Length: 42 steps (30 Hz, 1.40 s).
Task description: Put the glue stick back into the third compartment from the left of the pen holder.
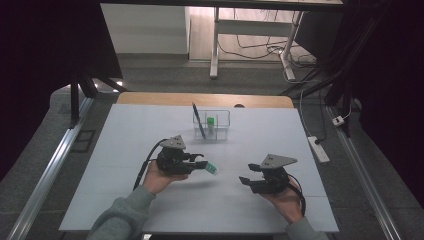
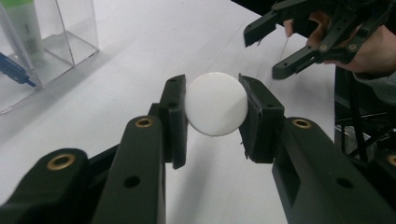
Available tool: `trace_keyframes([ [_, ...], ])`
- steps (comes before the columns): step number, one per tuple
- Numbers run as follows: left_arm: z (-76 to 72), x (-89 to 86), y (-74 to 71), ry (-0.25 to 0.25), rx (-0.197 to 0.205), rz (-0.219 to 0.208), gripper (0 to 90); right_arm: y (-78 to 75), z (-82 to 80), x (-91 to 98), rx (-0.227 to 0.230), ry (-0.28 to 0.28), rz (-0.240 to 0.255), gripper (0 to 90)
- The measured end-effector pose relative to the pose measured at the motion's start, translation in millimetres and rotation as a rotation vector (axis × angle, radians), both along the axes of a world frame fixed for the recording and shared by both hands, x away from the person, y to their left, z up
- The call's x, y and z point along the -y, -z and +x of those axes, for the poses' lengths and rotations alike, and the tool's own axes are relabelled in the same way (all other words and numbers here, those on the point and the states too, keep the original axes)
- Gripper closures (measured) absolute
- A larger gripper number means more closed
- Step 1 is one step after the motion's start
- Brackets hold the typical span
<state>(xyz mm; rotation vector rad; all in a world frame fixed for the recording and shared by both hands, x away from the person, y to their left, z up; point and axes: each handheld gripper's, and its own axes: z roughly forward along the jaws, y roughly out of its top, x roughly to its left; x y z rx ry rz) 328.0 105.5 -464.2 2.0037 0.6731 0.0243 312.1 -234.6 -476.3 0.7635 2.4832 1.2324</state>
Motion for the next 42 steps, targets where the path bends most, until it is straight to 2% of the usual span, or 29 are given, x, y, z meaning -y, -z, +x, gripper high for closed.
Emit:
trace_keyframes([
  [5, -1.2, -0.9, -1.8, -0.004, 0.012, 0.007, 64.4, -0.3, -2.2, 20.2, -0.02, 0.041, 0.016, 38.3],
  [10, -1.2, -3.5, -4.3, -0.013, 0.022, 0.007, 64.4, 0.7, -5.0, 35.2, -0.019, 0.072, 0.007, 37.5],
  [21, 1.2, -6.3, -16.1, -0.022, 0.052, 0.006, 64.4, 5.0, -12.0, 57.2, -0.027, 0.122, -0.009, 36.3],
  [33, 19.5, -2.1, -46.9, -0.04, 0.096, 0.017, 64.3, 9.2, -12.7, 65.0, -0.029, 0.133, -0.031, 36.2],
  [42, 38.3, 1.3, -60.8, -0.064, 0.104, 0.016, 64.3, 12.2, -11.0, 66.2, -0.033, 0.139, -0.041, 36.2],
])
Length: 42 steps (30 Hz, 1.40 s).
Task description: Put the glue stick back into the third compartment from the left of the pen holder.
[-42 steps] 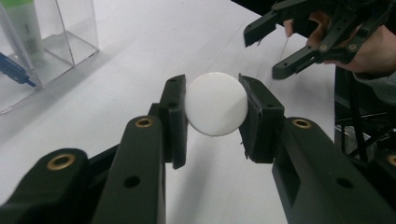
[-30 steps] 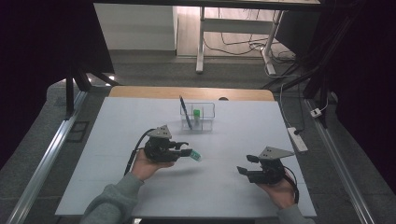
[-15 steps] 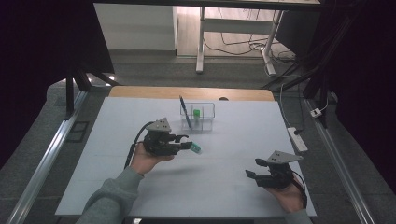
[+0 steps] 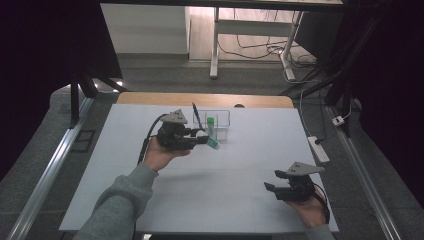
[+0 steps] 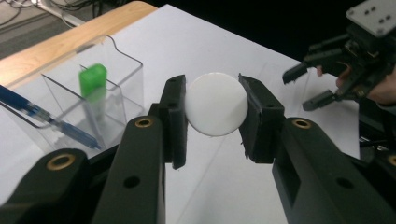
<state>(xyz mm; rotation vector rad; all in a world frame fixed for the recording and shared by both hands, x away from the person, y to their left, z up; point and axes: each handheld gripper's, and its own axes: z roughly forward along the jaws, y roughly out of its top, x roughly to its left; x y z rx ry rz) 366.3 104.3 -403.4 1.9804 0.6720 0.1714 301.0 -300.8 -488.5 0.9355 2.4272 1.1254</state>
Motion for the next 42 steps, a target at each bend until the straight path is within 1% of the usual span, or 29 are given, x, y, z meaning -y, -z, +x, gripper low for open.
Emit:
trace_keyframes([
  [7, 20.5, 3.0, -8.0, -0.043, 0.001, 0.012, 64.3, 1.4, 1.0, 0.9, -0.004, 0.002, -0.006, 36.2],
  [11, 32.8, 7.5, -10.7, -0.061, 0.002, 0.021, 64.3, 2.5, 1.7, 1.0, -0.004, 0.002, -0.008, 36.1],
  [16, 45.4, 14.3, -11.9, -0.081, 0.0, 0.033, 64.3, 3.9, 2.3, 1.0, -0.009, 0.0, -0.012, 36.2],
  [20, 54.0, 19.0, -12.3, -0.099, 0.005, 0.059, 64.3, 4.4, 2.5, 1.4, -0.006, 0.0, -0.013, 36.2],
  [25, 66.9, 21.9, -11.2, -0.125, -0.006, 0.068, 64.3, 3.1, 1.6, 1.6, 0.0, 0.001, -0.011, 36.2],
  [28, 75.7, 23.8, -10.5, -0.144, -0.007, 0.089, 64.3, 3.4, 1.8, 1.8, -0.002, 0.002, -0.013, 36.3],
  [33, 88.2, 25.4, -10.9, -0.164, -0.026, 0.076, 64.3, 4.2, 2.2, 1.8, -0.007, 0.0, -0.015, 36.2],
  [36, 93.3, 26.4, -11.3, -0.168, -0.039, 0.06, 64.3, 4.1, 2.1, 1.9, -0.007, 0.001, -0.015, 36.2],
  [38, 95.4, 27.8, -11.9, -0.168, -0.04, 0.058, 64.3, 4.2, 2.2, 2.1, -0.007, 0.001, -0.015, 36.2],
  [42, 100.4, 32.4, -12.4, -0.172, -0.037, 0.073, 64.3, 4.5, 2.4, 2.6, -0.009, 0.001, -0.012, 36.2],
])
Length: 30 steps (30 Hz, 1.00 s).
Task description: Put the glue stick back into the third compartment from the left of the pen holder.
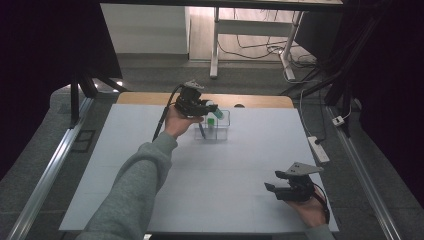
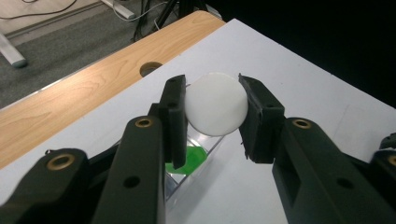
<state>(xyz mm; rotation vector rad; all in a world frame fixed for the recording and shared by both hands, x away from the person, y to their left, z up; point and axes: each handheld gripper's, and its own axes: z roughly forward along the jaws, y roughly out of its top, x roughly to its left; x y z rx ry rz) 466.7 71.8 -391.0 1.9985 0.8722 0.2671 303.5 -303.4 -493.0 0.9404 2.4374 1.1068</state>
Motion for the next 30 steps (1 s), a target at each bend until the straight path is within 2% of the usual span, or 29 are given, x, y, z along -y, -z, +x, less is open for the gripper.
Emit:
trace_keyframes([
  [8, 12.4, 12.1, 8.0, -0.007, -0.017, 0.024, 64.2, 0.8, 0.3, 0.1, -0.002, 0.001, 0.002, 36.2],
  [12, 14.1, 18.2, 13.1, -0.004, 0.0, 0.048, 64.1, 1.9, 0.9, 0.3, -0.006, 0.0, 0.0, 36.2],
  [15, 16.2, 20.7, 17.1, 0.007, -0.012, 0.034, 63.1, 2.2, 1.2, 0.6, -0.008, 0.0, 0.002, 36.2],
  [17, 14.4, 20.1, 16.7, -0.01, 0.023, 0.013, 52.9, 2.5, 1.3, 0.7, -0.009, 0.0, -0.001, 36.2],
  [19, 12.6, 17.7, 14.8, -0.003, 0.028, -0.021, 47.8, 2.7, 0.9, 0.3, -0.007, 0.003, 0.003, 36.2],
  [24, 3.1, 10.2, 9.1, 0.036, 0.05, -0.033, 46.4, 3.1, 1.2, 0.5, -0.007, 0.001, 0.0, 36.2],
  [30, -16.9, -5.9, 11.5, 0.069, 0.046, -0.037, 47.6, 2.1, 0.5, -0.5, -0.004, 0.0, -0.001, 36.2],
])
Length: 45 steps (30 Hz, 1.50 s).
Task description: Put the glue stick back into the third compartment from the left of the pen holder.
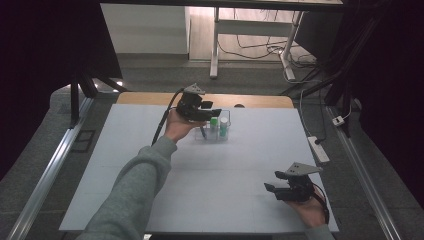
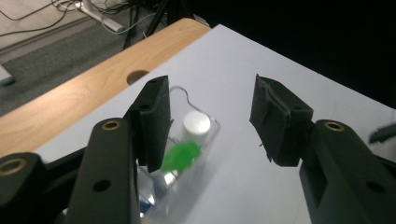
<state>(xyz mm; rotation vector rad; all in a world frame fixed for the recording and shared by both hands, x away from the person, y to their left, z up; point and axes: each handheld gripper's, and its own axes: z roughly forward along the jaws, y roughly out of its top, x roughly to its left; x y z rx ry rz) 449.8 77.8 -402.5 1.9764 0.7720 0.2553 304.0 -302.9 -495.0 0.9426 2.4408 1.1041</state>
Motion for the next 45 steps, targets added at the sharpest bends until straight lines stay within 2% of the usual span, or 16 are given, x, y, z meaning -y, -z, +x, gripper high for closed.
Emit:
trace_keyframes([
  [3, -13.0, -12.4, 2.8, 0.017, -0.006, 0.002, 47.7, -0.1, 0.2, 0.7, 0.003, 0.001, 0.0, 36.2],
  [6, -28.3, -25.0, 8.9, 0.032, -0.017, -0.027, 47.7, -0.2, 0.0, 1.1, 0.001, 0.007, 0.003, 36.2],
  [11, -50.3, -38.7, 20.5, 0.032, -0.003, -0.011, 48.0, -0.2, 0.5, 1.4, 0.001, 0.009, 0.001, 36.1],
  [16, -65.3, -50.1, 29.5, 0.033, 0.002, -0.005, 47.9, 0.0, 0.6, 1.1, 0.0, 0.012, 0.001, 36.1],
  [27, -98.7, -71.1, 41.1, 0.026, 0.01, 0.012, 46.2, -0.1, 1.1, 3.2, 0.0, 0.019, 0.0, 36.0],
  [32, -119.3, -82.7, 49.7, 0.011, 0.0, 0.021, 44.0, -0.3, 1.1, 4.1, 0.001, 0.023, 0.004, 36.0],
  [36, -135.4, -92.9, 59.1, -0.004, -0.002, 0.054, 42.4, -0.8, 1.0, 4.7, 0.004, 0.025, 0.008, 36.0],
  [45, -162.7, -112.4, 80.0, -0.051, -0.013, 0.09, 40.0, -1.5, 1.7, 7.2, 0.007, 0.032, 0.006, 36.0],
])
